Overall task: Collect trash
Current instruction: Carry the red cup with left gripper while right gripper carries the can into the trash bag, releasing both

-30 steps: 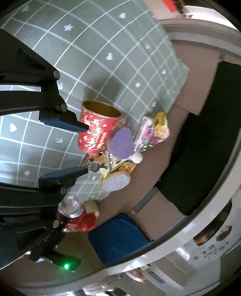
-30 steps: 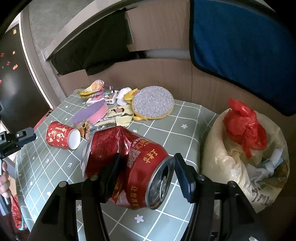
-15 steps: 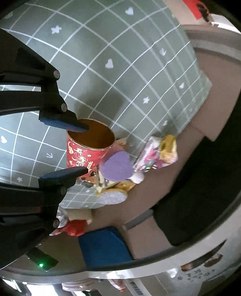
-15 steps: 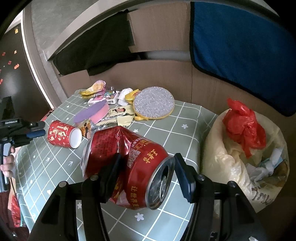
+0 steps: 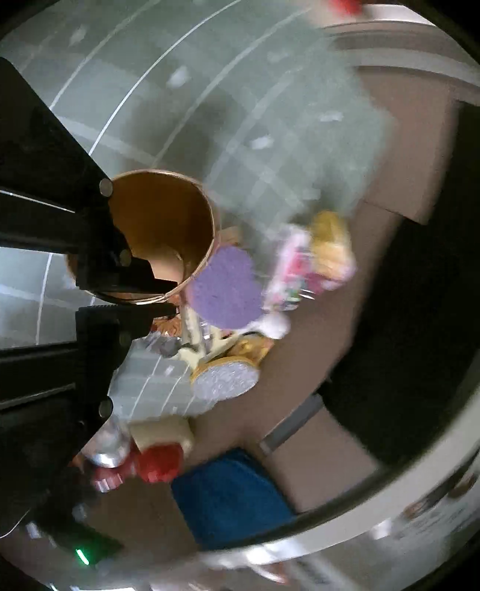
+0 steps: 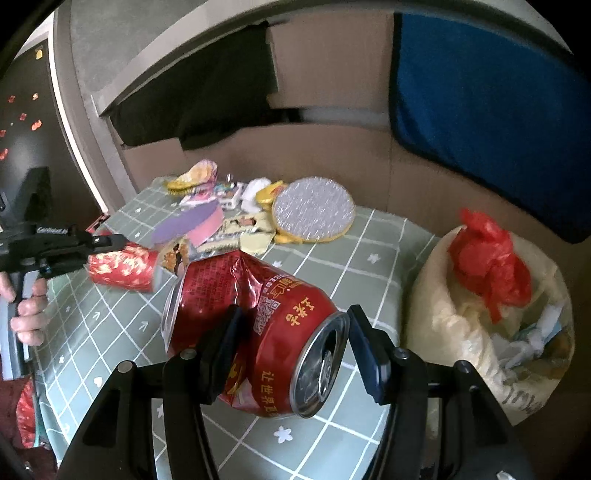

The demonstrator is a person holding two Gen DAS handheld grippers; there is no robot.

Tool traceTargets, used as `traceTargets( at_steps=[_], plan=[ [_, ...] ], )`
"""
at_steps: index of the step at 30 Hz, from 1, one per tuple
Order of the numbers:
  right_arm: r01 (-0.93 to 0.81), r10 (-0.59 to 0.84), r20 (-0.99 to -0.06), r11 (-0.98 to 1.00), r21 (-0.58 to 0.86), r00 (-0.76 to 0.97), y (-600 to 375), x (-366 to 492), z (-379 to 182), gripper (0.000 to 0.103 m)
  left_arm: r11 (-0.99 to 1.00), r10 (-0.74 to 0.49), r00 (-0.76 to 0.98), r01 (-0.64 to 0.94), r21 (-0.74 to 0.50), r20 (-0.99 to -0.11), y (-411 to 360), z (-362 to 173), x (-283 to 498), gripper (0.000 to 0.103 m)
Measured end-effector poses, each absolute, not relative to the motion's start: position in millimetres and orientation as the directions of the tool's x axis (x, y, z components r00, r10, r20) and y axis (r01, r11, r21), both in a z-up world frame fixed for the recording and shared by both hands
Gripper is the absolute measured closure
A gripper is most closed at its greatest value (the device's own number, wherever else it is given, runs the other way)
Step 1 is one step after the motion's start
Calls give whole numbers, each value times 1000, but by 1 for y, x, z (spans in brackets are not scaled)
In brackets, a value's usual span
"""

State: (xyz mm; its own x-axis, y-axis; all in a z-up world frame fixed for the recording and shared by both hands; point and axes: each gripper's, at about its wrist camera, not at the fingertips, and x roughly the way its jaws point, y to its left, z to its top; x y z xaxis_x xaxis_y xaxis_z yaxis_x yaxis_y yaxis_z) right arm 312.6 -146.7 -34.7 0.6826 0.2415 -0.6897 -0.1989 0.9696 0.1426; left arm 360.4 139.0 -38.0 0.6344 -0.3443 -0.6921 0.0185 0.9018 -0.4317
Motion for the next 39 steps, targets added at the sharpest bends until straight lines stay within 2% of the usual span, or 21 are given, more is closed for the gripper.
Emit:
traceTargets(
  at_steps=[4,7,13,16,21,31,39],
  plan=[
    [-187,246,-648,969,160,721,-160,310,-18,49,940,-292,726,97,-327,-623,109,4,340,99],
    [-172,228,-605,974,150,763,-172,305,1,49,949,-298,767,173,-265,-568,79,34,326,99],
    [-92,137,-495,989,114,858,-227,290,61,49,902,-430,780,388,-187,-455,-4,86,300,99],
    [-23,51,-447,997,67,893,-265,281,90,49,867,-492,752,466,-175,-439,-44,98,302,99],
    [69,-50,-417,997,29,907,-316,271,109,49,803,-578,673,571,-172,-462,-118,87,325,99],
    [139,-69,-540,986,90,839,-378,288,54,49,744,-632,499,605,-284,-593,-183,16,382,99],
    [154,-44,-605,979,131,795,-389,315,16,49,729,-641,424,596,-336,-640,-201,-15,409,99]
  ],
)
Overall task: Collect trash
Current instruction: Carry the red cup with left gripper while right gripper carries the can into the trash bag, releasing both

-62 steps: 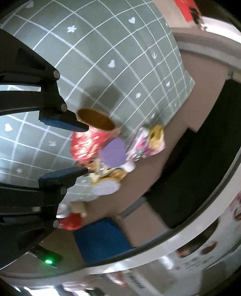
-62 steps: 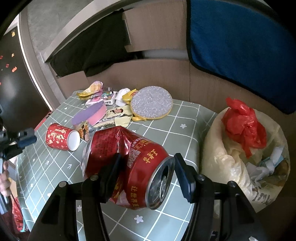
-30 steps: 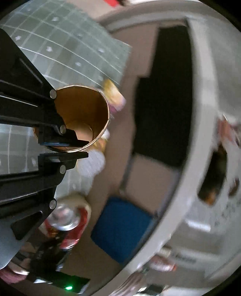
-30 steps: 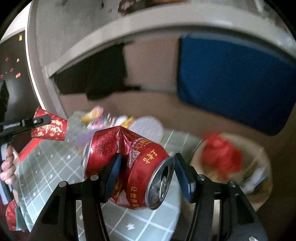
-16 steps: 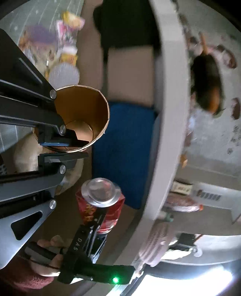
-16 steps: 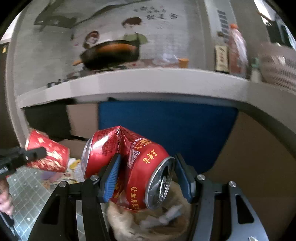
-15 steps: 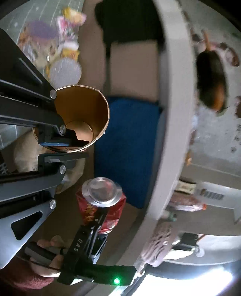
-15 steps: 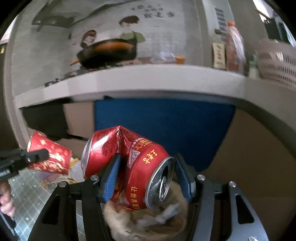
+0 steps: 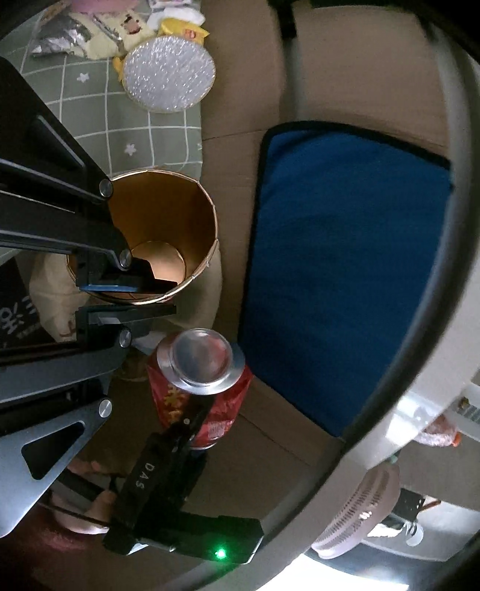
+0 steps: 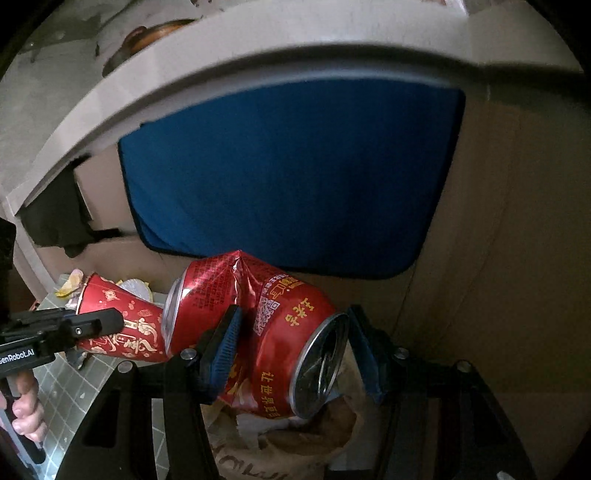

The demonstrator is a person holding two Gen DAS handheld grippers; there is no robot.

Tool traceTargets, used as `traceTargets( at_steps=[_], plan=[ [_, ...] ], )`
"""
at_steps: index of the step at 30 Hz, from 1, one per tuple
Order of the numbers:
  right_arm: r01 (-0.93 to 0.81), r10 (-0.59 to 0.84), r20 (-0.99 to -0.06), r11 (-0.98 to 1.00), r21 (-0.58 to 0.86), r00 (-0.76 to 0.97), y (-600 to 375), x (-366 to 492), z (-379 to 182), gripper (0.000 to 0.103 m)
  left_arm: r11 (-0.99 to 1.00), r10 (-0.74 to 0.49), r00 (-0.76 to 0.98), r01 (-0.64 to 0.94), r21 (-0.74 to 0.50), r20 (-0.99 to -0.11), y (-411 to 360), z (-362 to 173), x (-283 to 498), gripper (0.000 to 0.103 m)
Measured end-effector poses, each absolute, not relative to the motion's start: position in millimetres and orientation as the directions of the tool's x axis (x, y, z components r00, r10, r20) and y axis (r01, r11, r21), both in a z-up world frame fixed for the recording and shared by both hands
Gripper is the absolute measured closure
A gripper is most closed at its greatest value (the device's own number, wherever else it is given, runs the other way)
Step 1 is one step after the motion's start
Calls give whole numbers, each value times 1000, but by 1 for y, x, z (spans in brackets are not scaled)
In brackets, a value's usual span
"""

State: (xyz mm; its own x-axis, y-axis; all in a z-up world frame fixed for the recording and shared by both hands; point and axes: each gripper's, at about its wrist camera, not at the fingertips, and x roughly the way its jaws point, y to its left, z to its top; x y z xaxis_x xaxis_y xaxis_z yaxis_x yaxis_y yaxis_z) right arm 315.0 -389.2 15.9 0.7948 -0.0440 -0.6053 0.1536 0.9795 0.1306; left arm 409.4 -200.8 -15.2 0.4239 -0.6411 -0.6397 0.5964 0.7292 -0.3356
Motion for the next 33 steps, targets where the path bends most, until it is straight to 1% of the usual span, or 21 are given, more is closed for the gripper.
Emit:
traceTargets(
  at_steps=[11,20,25,33],
  plan=[
    [157,-30,-639,977,143,769,-385,335,-7,49,737,-623,404,590,-329,-670,-217,-40,420,99],
    [170,-39,-687,978,123,726,-380,356,-38,49,731,-623,308,556,-396,-719,-227,-77,442,98],
    [175,-34,-722,977,122,691,-382,363,-61,49,727,-634,274,532,-435,-723,-228,-89,451,98],
    [180,-25,-748,975,127,663,-382,365,-81,49,732,-629,248,508,-454,-737,-236,-101,458,97]
  ],
)
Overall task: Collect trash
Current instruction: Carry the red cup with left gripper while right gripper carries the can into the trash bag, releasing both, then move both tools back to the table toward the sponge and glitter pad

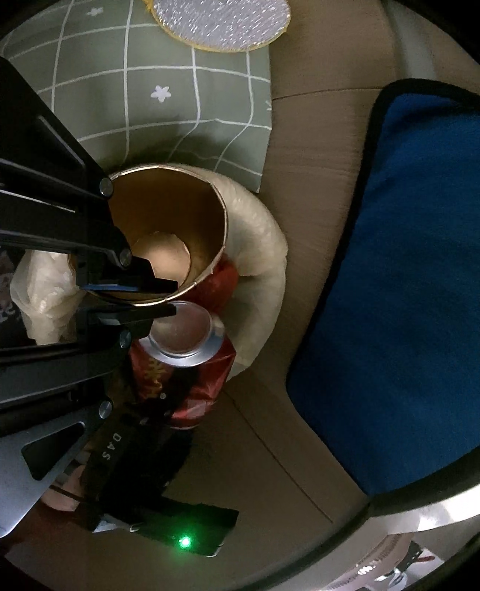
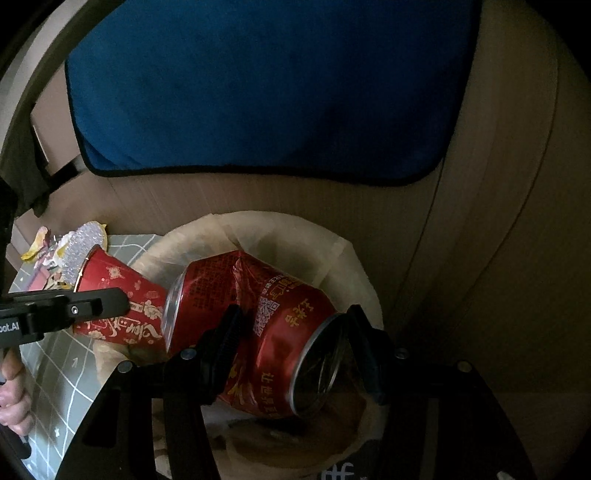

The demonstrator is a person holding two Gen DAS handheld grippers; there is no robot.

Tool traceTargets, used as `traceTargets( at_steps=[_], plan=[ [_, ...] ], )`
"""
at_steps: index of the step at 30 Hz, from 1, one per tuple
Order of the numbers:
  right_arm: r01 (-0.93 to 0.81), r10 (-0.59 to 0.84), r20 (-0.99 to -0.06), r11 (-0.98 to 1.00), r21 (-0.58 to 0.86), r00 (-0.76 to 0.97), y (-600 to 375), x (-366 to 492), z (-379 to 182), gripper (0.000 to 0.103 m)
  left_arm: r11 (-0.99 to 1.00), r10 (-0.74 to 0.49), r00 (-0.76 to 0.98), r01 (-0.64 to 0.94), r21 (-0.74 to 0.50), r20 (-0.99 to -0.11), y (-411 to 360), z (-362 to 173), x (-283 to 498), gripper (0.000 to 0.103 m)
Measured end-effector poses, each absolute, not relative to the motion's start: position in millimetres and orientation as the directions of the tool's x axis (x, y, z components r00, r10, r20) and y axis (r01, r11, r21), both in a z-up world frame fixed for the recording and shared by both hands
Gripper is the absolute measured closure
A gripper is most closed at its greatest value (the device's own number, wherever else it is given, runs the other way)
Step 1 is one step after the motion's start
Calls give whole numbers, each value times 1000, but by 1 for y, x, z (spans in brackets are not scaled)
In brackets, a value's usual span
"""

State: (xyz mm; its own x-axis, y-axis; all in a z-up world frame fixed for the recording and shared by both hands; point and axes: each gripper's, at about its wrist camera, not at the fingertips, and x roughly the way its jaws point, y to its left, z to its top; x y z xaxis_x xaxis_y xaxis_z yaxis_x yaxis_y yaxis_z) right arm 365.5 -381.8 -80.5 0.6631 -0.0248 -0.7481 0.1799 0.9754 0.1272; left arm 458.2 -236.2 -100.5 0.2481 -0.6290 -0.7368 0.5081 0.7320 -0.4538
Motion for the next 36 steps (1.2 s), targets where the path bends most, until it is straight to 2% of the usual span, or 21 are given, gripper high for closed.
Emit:
traceTargets(
  at_steps=[2,5,6,7,9,12,15,20,26,32,36],
  plan=[
    [182,-22,-748,974,132,663,-385,362,-80,49,724,-639,228,500,-474,-735,-237,-103,460,97],
    [189,-17,-747,971,145,664,-388,359,-79,49,698,-676,191,476,-535,-712,-233,-103,465,89],
    [190,-13,-745,970,153,667,-389,357,-78,48,688,-688,183,472,-551,-702,-230,-100,466,81],
    [187,-7,-738,969,162,675,-392,353,-75,48,684,-696,187,469,-559,-694,-226,-97,467,68],
    [184,-2,-720,967,174,694,-396,345,-67,47,687,-698,215,470,-554,-683,-219,-88,467,58],
    [182,-9,-692,967,178,722,-395,338,-55,41,663,-727,226,478,-576,-649,-207,-72,465,56],
    [191,-13,-672,963,191,741,-394,334,-42,40,680,-724,306,468,-564,-619,-185,-53,460,55],
    [206,-53,-682,968,145,729,-375,331,-21,40,813,-579,525,435,-387,-624,-135,-23,439,55],
    [212,-67,-668,968,138,741,-341,327,2,51,872,-489,626,365,-325,-608,-62,4,423,55],
    [164,-62,-601,980,117,797,-279,330,41,51,934,-358,728,265,-241,-584,24,31,412,55],
    [85,29,-607,984,158,794,-235,345,48,51,965,-258,761,181,-187,-596,83,32,408,55]
  ],
)
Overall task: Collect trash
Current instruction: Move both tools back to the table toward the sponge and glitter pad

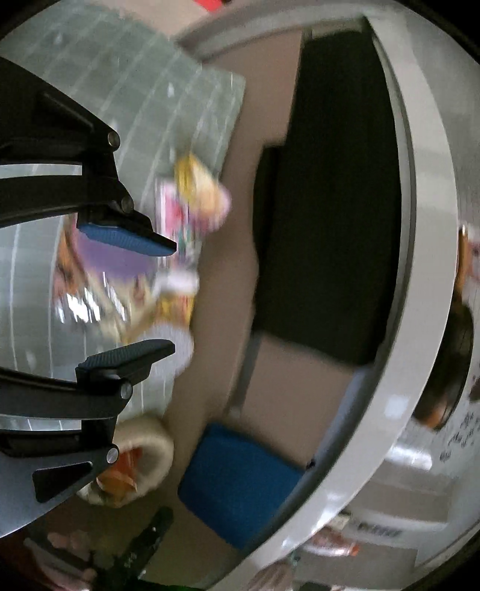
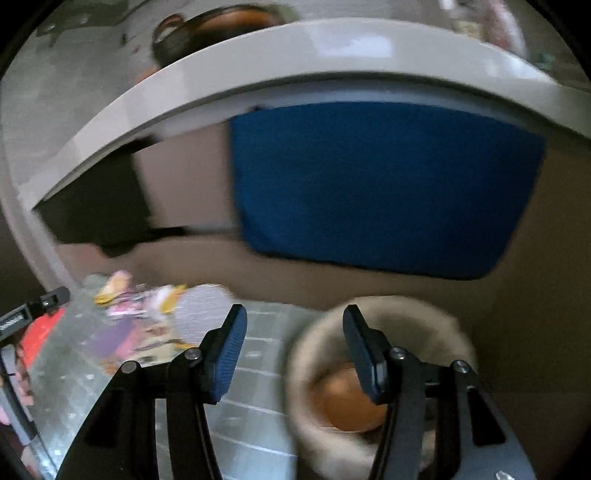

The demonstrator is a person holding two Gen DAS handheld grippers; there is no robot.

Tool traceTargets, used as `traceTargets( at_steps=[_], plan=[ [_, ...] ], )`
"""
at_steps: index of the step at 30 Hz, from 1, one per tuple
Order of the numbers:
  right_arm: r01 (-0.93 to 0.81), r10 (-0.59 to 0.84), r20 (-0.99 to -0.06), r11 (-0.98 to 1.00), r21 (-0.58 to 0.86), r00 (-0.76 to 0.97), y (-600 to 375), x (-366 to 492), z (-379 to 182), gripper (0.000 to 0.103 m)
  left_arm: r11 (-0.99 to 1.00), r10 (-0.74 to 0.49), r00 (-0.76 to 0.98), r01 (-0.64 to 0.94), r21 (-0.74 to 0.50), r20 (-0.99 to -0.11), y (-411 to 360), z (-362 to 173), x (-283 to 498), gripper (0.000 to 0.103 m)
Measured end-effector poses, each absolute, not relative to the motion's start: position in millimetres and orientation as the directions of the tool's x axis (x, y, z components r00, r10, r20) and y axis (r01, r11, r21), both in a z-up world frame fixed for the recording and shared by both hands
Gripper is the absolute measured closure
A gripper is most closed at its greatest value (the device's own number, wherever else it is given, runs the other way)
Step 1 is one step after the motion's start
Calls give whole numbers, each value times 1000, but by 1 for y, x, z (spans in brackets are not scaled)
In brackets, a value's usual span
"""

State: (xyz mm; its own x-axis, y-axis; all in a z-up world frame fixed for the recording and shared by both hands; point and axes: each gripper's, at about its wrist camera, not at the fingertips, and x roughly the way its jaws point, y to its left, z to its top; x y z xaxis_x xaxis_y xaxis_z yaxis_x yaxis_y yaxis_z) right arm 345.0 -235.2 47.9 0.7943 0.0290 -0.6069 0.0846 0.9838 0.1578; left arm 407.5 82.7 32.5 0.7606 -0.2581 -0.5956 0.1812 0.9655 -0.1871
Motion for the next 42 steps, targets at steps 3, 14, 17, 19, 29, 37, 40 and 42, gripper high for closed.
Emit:
traceTargets(
  at_steps=[3,14,17,19,29,37,40,42],
  plan=[
    [25,84,-619,986,165,781,-198,356,39,53,979,-202,749,141,-146,-631,116,20,407,55],
    [-139,170,-659,985,99,733,-118,373,-24,56,978,-192,665,191,-83,-722,115,-53,423,55],
    [-144,177,-678,984,106,713,-123,376,-34,56,972,-212,654,220,-86,-726,104,-60,431,55],
    [-130,176,-689,984,119,703,-131,380,-41,56,969,-217,650,231,-82,-729,98,-64,435,55],
    [-137,217,-718,976,170,661,-139,404,-63,56,971,-209,629,226,-80,-749,90,-82,454,55],
    [-160,230,-702,973,166,674,-141,445,-55,54,968,-233,590,217,-126,-773,102,-87,464,47],
    [-124,248,-696,967,225,674,-152,472,-55,51,957,-289,547,183,-225,-786,118,-92,471,43],
    [-106,261,-700,961,257,665,-158,489,-59,51,956,-293,544,171,-238,-786,124,-92,473,43]
  ],
)
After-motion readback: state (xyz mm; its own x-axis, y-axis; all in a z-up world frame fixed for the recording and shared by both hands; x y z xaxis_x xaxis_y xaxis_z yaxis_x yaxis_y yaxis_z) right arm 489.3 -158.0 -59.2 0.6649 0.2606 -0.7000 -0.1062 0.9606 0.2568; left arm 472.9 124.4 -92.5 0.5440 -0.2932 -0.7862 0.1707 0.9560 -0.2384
